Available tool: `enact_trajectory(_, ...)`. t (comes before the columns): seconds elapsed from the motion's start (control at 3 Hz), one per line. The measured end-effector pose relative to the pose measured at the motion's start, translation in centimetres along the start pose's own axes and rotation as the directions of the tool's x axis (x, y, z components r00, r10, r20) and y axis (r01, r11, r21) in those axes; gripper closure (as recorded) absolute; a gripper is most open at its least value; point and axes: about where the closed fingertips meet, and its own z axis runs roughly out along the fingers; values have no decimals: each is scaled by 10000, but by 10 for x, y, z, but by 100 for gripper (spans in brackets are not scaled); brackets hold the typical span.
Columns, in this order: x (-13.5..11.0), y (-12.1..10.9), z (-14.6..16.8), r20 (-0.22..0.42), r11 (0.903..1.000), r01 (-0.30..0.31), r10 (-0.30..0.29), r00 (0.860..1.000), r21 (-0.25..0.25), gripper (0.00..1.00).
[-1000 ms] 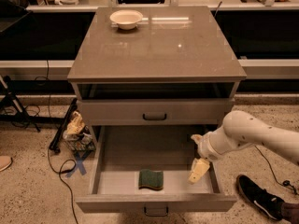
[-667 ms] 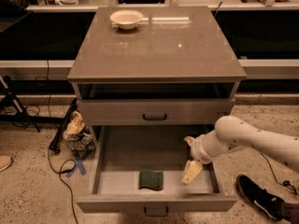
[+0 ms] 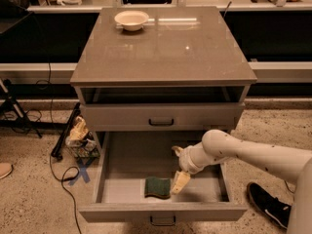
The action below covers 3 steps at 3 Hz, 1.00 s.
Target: Pick sponge from middle drawer and place on counter
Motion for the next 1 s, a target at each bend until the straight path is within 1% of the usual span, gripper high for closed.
enact_trajectory(0.33,-3,-1,4,-1,9999,126,-126,9999,21,0)
enact_trajectory(0.67,-9,-3,14,-3,9990,438,-438,9990,74,0)
enact_trajectory(1.0,-16,-6,29,-24,9950,970,-969,9953,245,0)
